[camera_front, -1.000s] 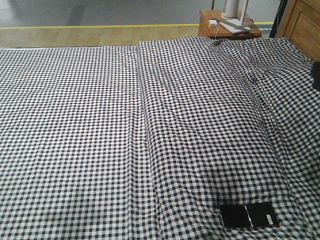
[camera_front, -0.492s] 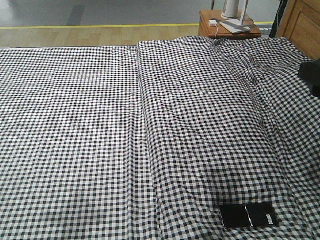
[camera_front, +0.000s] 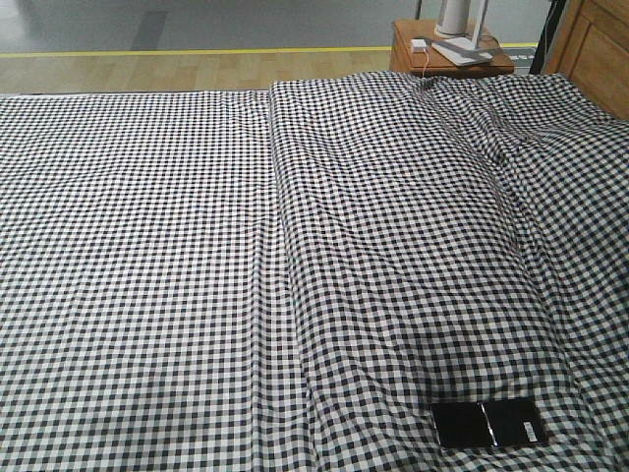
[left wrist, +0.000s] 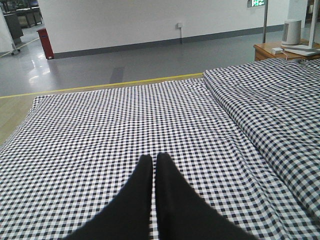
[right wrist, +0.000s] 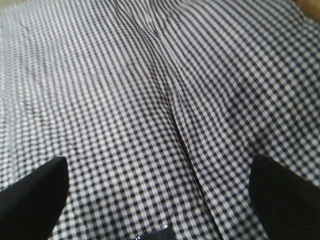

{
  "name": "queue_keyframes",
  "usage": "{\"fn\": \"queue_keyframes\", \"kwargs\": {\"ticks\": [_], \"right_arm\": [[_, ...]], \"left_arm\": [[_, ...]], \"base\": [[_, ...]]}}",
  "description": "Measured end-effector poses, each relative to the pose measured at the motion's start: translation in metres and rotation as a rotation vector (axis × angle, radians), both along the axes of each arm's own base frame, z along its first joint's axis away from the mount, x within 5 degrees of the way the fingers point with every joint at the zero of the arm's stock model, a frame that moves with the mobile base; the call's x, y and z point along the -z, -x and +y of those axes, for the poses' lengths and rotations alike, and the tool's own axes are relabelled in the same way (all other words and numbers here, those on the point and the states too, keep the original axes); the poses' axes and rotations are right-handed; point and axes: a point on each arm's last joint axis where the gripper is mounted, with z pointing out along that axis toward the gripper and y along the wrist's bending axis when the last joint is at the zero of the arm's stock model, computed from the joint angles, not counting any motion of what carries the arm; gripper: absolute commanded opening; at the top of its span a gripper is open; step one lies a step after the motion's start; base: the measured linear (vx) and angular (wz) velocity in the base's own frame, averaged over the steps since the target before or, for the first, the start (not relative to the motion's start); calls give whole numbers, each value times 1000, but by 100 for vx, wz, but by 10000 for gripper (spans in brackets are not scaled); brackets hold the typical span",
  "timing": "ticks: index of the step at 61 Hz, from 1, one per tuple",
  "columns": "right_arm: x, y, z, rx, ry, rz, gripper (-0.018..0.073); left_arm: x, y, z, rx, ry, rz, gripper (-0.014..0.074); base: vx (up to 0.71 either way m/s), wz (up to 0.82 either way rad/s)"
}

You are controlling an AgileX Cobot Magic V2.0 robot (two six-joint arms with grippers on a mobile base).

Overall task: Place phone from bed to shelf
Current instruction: 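Move the right gripper down toward the black phone on the sheet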

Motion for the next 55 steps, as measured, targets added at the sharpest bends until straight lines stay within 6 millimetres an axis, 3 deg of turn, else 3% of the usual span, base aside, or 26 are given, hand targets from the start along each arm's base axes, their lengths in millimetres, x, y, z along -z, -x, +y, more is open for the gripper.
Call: {"fn": "queue_keyframes", "kwargs": {"ticks": [15, 30, 39, 55], "right_arm": [[72, -48, -52, 1, -106, 138, 650], [157, -76, -93, -81, -256, 228, 632], [208, -86, -106, -164, -306, 279, 629], [306, -101, -109, -298, -442, 410, 620]], "left_arm": [[0, 0, 0, 0, 0, 0, 1], [0, 0, 0, 0, 0, 0, 1], [0, 0, 0, 0, 0, 0, 1], [0, 0, 0, 0, 0, 0, 1]], "base": [[0, 0], [0, 0], [0, 0], [0, 0]]}}
